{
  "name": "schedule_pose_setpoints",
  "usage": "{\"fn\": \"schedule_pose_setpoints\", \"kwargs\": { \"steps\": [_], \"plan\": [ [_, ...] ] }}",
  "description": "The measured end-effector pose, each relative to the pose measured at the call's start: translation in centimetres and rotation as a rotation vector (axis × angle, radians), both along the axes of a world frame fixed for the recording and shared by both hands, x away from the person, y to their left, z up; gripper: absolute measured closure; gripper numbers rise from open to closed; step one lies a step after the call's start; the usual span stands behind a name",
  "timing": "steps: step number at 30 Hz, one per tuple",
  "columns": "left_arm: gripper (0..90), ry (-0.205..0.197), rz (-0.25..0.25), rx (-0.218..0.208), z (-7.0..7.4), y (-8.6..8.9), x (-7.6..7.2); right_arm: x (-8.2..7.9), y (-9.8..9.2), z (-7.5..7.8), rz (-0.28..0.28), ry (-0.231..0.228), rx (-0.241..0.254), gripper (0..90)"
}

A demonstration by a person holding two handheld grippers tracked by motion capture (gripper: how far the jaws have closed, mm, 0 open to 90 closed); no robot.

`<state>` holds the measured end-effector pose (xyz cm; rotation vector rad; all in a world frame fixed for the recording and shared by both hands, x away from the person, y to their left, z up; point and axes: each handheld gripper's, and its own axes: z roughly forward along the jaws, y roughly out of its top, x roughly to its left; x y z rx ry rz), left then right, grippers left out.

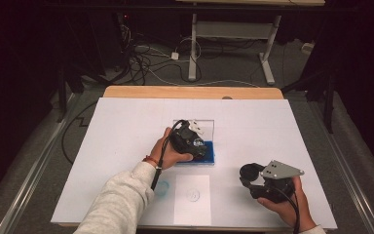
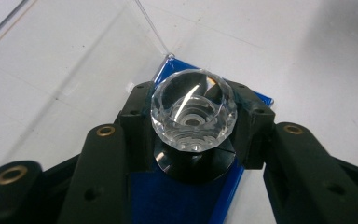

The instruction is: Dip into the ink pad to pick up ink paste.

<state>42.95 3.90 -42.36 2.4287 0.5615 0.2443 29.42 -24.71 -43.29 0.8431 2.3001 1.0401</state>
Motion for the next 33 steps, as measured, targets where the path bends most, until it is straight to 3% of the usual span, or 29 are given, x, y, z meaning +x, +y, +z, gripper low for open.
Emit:
{"fn": "schedule_pose_setpoints", "kwargs": {
  "steps": [3, 11, 17, 23, 33],
  "plan": [
    [54.7, -0.016, -0.007, 0.02, 0.08, -0.05, -0.35, -0.03, 0.06, -0.02, 0.003, 0.002, 0.0, 38.4],
    [54.7, 0.012, 0.0, 0.006, 0.11, -0.17, 0.26, 0.0, -0.01, 0.04, -0.003, -0.001, 0.001, 38.3],
    [54.7, 0.007, -0.015, 0.042, 0.3, -0.22, -0.02, 0.06, 0.03, -0.07, -0.004, 0.002, -0.006, 38.3],
    [54.7, 0.014, -0.017, 0.022, 0.2, -0.11, 0.24, 0.03, -0.01, 0.03, -0.013, -0.005, -0.005, 38.3],
    [54.8, -0.001, -0.025, 0.038, 0.27, -0.17, 0.13, 0.11, -0.04, -0.08, -0.011, 0.005, -0.005, 38.3]
  ]
}}
